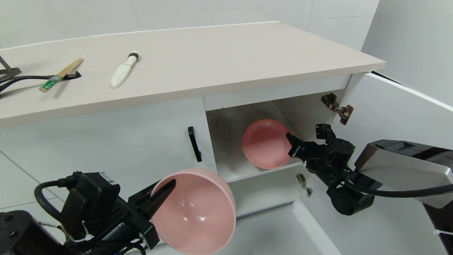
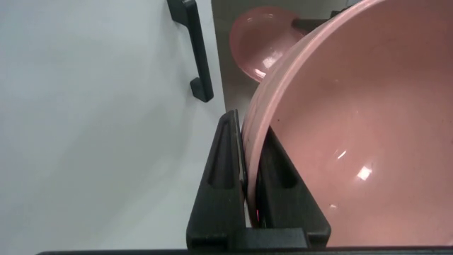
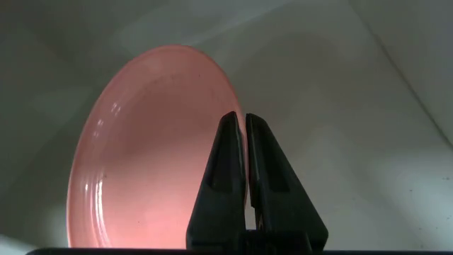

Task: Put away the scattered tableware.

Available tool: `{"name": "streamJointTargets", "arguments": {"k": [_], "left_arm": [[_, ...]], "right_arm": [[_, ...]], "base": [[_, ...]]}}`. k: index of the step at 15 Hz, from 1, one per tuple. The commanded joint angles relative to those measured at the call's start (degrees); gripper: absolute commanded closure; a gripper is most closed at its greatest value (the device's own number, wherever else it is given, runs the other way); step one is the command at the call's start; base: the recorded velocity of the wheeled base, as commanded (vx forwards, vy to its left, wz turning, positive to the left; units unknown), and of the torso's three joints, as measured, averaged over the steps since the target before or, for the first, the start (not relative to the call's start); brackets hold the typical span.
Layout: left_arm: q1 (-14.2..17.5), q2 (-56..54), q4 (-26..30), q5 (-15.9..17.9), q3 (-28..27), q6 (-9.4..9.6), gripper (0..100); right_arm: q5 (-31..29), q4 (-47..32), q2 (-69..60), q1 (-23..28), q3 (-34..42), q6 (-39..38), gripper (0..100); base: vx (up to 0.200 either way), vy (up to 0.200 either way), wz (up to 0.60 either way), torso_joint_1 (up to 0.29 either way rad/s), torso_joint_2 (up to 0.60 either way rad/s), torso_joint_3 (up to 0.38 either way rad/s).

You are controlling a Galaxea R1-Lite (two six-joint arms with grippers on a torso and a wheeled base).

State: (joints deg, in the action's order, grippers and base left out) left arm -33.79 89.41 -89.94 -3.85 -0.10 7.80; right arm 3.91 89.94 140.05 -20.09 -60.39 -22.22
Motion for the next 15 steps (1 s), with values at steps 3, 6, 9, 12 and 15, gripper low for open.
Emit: {"name": "streamJointTargets", "arguments": {"k": [3, 6, 9, 12, 15], "left_arm": [[0.0, 0.8, -0.1, 0.0, 0.1, 0.02, 100], [0.0, 0.9, -0.1, 0.0, 0.0, 0.02, 100], [0.0, 0.9, -0.1, 0.0, 0.0, 0.02, 100], [0.0, 1.4, -0.1, 0.0, 0.1, 0.28, 100], [0.0, 1.6, -0.1, 0.0, 0.0, 0.28, 100]], "right_arm": [[-0.6, 0.1, 4.1, 0.1, -1.6, -0.6, 100], [-2.9, 0.1, 6.5, 0.3, -2.3, -1.1, 100], [-2.9, 0.1, 8.2, 0.8, -4.1, -2.5, 100], [-3.1, 0.1, 10.2, 0.8, -9.0, -3.9, 100], [-3.2, 0.1, 12.4, 0.8, -12.8, -3.9, 100]], "base": [[0.000, 0.000, 0.00, 0.000, 0.00, 0.000], [0.000, 0.000, 0.00, 0.000, 0.00, 0.000], [0.000, 0.000, 0.00, 0.000, 0.00, 0.000], [0.000, 0.000, 0.00, 0.000, 0.00, 0.000], [0.000, 0.000, 0.00, 0.000, 0.00, 0.000]]}}
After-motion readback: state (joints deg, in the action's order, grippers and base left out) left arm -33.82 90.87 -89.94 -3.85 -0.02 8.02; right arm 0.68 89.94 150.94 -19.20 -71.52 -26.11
